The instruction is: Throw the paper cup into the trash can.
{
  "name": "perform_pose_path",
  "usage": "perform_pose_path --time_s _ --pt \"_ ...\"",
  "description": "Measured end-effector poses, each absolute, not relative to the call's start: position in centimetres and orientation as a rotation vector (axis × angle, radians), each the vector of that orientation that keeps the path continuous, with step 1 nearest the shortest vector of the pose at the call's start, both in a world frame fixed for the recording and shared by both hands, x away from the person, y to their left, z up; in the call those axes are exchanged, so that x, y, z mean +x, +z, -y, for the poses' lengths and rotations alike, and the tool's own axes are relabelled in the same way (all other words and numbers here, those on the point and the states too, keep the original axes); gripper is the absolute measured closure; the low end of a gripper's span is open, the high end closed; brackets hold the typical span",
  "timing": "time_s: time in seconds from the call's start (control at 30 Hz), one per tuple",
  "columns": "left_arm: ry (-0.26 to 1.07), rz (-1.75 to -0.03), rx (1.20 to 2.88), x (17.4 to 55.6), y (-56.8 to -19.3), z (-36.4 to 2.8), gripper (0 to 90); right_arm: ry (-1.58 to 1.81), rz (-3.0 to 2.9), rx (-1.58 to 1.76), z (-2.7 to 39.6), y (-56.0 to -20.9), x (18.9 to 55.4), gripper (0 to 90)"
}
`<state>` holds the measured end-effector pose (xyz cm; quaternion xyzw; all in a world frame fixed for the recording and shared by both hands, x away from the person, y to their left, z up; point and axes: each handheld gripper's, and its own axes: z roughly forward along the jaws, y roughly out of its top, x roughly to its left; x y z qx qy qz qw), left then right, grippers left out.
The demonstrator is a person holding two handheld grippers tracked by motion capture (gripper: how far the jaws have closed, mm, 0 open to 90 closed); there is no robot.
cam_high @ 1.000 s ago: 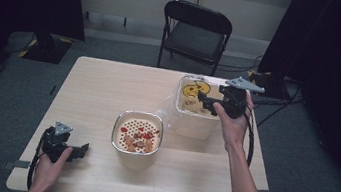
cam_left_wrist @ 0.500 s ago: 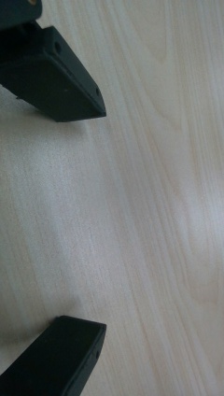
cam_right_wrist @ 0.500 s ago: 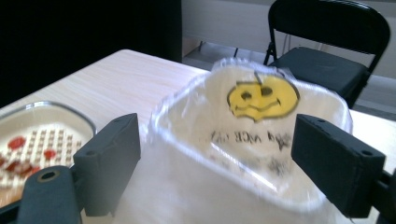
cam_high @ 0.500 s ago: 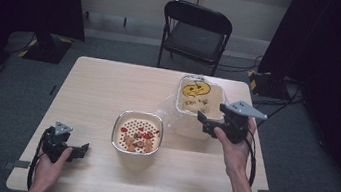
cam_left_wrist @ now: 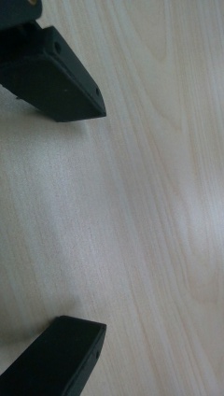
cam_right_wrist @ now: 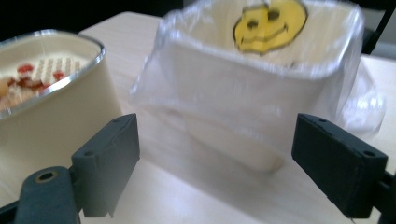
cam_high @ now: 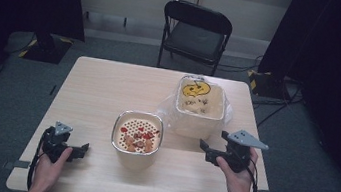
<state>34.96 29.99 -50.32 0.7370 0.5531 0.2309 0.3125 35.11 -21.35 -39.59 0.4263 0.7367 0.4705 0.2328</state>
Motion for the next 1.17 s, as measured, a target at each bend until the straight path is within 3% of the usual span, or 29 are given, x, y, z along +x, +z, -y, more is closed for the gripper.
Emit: perform_pose_path --time_s 0.67,1.17 --pt "0.614 -1.454 1.953 34.9 -50.3 -30.0 0.3 1.060 -2.104 1.378 23.6 -48.0 35.1 14.4" --pt "0.613 -1.453 1.953 34.9 -50.3 -30.0 0.3 0.922 -2.142 1.360 22.9 -49.9 35.2 12.9"
